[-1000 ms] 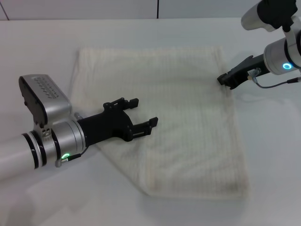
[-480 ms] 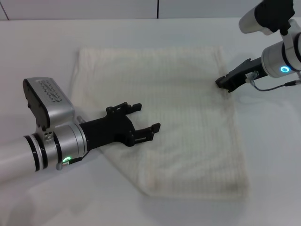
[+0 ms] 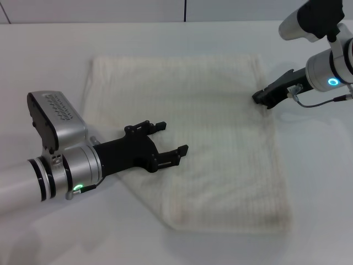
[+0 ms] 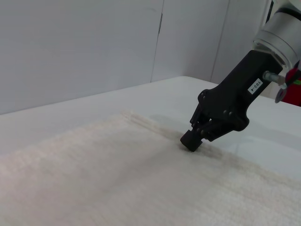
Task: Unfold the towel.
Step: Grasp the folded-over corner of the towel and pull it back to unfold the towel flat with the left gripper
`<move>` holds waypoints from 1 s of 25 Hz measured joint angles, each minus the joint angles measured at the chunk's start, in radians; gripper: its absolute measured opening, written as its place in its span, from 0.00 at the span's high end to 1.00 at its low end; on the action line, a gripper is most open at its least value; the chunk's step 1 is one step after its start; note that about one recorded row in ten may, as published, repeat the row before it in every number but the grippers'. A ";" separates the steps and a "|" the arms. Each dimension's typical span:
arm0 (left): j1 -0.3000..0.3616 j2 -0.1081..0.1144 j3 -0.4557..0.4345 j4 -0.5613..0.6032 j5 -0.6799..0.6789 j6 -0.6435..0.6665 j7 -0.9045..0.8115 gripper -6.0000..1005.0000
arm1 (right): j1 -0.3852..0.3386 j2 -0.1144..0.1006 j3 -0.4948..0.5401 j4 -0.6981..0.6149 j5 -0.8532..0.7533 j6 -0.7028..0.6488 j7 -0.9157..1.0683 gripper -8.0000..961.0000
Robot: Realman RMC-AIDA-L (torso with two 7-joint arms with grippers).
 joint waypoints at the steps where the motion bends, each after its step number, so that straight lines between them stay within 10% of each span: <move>1: 0.000 0.000 0.000 0.000 0.000 0.000 0.000 0.19 | 0.000 0.000 0.000 0.000 0.000 0.000 0.000 0.99; 14: -0.010 -0.001 0.000 0.000 0.001 -0.007 -0.006 0.19 | -0.001 0.000 0.000 0.000 -0.001 0.003 -0.002 0.99; 25: -0.019 -0.003 -0.001 -0.003 0.001 -0.026 -0.011 0.63 | -0.002 0.000 0.000 0.012 -0.001 0.011 -0.006 0.99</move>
